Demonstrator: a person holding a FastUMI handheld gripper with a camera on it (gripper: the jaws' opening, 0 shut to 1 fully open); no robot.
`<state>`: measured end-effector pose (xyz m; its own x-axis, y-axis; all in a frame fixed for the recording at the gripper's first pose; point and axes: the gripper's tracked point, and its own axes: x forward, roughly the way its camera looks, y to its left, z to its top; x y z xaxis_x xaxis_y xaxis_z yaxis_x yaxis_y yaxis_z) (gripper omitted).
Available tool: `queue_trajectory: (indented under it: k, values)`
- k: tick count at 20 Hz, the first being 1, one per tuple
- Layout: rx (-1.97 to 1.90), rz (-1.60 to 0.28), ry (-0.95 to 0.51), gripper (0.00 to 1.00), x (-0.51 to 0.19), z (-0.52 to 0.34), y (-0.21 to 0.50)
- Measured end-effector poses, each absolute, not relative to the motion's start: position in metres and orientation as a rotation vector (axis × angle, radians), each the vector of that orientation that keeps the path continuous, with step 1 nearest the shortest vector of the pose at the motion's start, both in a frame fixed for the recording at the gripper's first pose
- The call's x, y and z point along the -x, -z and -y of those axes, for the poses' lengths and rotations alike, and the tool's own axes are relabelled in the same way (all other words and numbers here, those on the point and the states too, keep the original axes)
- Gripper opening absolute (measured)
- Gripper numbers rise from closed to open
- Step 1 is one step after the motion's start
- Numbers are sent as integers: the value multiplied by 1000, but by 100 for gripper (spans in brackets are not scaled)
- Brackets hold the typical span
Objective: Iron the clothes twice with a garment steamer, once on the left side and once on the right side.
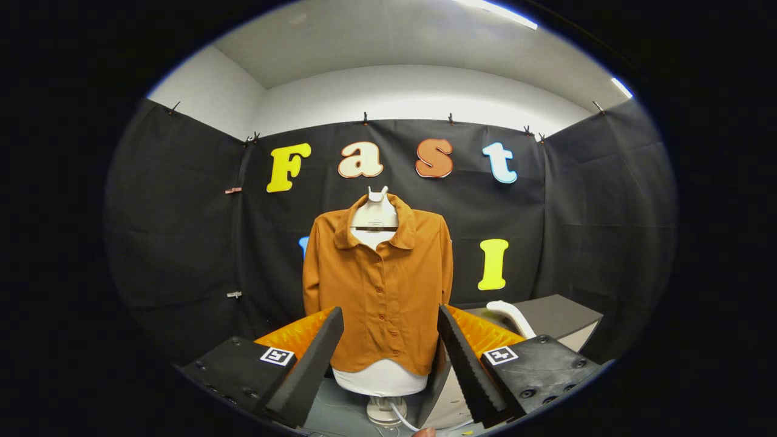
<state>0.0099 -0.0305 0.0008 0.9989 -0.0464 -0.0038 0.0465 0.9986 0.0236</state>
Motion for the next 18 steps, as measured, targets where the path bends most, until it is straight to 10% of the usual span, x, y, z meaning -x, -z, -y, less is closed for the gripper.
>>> queue_trajectory:
  k: [8, 18]
  values:
    - [-10, 56, 165, 97, -39, 118, -46]
    - [-71, -298, 203, 100, -140, 264, 26]
